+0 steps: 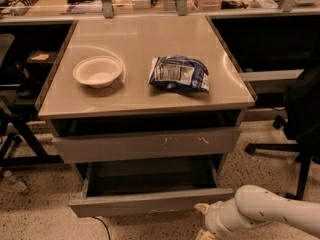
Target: Close middle drawer
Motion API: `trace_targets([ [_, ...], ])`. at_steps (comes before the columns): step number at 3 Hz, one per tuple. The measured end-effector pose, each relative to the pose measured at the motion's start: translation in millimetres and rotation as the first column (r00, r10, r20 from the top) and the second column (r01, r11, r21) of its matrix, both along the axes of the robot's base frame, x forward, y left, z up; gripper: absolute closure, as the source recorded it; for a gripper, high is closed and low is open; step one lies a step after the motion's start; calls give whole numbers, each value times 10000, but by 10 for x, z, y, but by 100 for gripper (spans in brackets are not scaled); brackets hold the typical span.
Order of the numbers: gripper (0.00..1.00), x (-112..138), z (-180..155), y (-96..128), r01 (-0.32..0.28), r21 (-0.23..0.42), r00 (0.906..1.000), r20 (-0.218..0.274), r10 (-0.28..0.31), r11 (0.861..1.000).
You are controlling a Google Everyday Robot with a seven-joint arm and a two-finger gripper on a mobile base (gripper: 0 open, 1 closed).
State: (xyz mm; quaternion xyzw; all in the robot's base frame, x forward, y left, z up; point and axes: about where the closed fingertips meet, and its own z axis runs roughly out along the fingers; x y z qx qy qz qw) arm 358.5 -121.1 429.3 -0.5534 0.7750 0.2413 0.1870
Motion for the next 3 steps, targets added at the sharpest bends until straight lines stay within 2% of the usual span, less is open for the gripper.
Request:
trace_targets([
  [3,89,0,-1,1,-4,1,10000,1,4,10000],
])
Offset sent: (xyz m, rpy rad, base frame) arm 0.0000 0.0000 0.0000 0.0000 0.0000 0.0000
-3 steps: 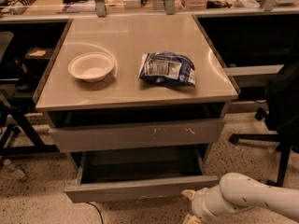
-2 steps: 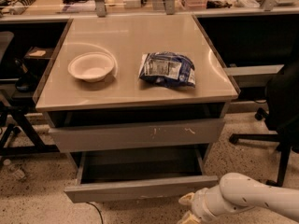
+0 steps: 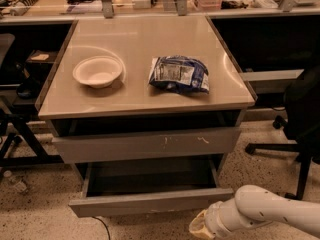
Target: Close middle drawer
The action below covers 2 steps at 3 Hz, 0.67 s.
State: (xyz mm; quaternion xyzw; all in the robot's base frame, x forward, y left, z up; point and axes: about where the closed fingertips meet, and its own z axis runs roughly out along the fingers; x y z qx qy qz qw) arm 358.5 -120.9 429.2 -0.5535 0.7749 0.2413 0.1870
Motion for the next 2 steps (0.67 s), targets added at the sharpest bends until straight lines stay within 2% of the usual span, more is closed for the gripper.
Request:
trace_targets([
  [1,100,3,-1,2,-5,-1,10000,8,5,10000],
  [2,100,155,-29,6,104,-144,9993,360,-98,9998],
])
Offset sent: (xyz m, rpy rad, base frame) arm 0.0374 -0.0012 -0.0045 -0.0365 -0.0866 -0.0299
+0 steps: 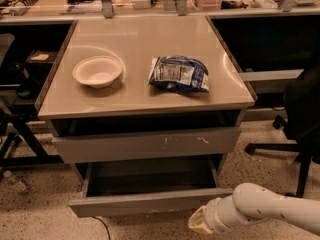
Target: Close middle drawer
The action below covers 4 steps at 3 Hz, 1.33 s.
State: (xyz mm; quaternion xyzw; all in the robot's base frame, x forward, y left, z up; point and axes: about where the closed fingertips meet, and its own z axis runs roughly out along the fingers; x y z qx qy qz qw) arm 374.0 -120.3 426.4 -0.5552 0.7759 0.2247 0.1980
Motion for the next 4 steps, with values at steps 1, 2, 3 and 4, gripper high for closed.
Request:
trace_targets([
  [1,100,169,-40,23,11,-106,9993,372,-7,9999],
  [2,100,293,-105,65,-40,-138,9983,578,48,9999],
  [3,100,399,-142,94,-107,-163,9972,743,119,9998],
  [4,100,496,-155,161,-299,-224,9952,923,318,9993],
])
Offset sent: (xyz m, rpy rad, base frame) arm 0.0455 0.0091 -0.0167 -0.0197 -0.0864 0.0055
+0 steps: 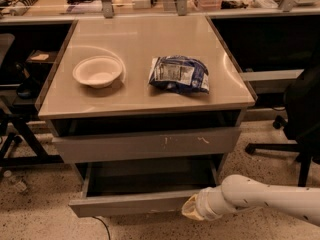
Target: Close middle drawer
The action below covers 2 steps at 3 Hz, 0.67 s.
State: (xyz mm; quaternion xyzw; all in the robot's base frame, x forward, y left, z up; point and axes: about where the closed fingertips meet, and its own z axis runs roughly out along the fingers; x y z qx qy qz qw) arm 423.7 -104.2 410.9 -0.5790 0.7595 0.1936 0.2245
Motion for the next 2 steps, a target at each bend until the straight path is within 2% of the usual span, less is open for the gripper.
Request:
trace_targets([
  [1,100,68,-12,40,-130,-21,9999,74,130,9999],
  [2,81,68,-12,40,-131,-21,9999,74,131,9999],
])
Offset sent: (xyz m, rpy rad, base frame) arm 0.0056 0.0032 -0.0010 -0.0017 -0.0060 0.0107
